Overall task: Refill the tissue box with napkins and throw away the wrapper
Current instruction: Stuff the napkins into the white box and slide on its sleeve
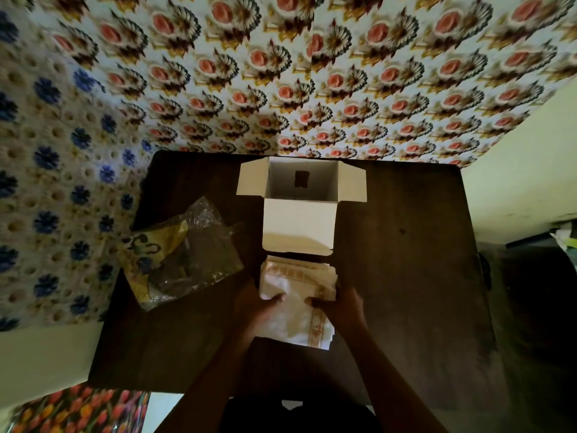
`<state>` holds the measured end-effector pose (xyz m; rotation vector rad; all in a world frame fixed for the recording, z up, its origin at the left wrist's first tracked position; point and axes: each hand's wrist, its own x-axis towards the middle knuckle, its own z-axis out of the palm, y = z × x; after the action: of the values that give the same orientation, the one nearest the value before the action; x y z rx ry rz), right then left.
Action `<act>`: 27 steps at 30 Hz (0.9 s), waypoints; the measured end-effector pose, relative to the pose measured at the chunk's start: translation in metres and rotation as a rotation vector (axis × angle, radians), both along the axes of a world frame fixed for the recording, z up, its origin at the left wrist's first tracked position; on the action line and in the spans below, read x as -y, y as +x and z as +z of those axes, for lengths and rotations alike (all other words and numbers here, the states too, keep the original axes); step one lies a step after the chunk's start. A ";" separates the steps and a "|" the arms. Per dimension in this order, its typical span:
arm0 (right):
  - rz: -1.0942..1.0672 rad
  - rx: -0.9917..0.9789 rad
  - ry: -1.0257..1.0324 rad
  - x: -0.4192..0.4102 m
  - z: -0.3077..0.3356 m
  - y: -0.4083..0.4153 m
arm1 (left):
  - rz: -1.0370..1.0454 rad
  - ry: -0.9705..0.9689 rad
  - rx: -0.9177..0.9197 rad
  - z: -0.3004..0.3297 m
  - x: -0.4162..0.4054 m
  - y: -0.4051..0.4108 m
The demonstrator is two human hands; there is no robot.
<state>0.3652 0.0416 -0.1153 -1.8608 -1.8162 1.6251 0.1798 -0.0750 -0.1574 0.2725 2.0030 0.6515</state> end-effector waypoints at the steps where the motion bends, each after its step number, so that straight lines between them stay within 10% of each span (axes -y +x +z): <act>1: -0.001 0.007 -0.003 0.000 -0.001 -0.001 | 0.031 0.008 0.016 -0.015 0.000 -0.004; 14: 0.009 -0.091 -0.087 -0.006 -0.007 0.019 | 0.008 0.180 0.002 0.057 -0.003 0.024; 27: 0.068 -0.686 -0.408 -0.006 0.044 0.045 | -0.142 0.302 0.304 0.143 0.004 0.008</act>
<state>0.4097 0.0481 -0.0714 -1.0960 -1.3264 2.3989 0.1880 -0.0790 -0.0146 0.4633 1.5790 0.8502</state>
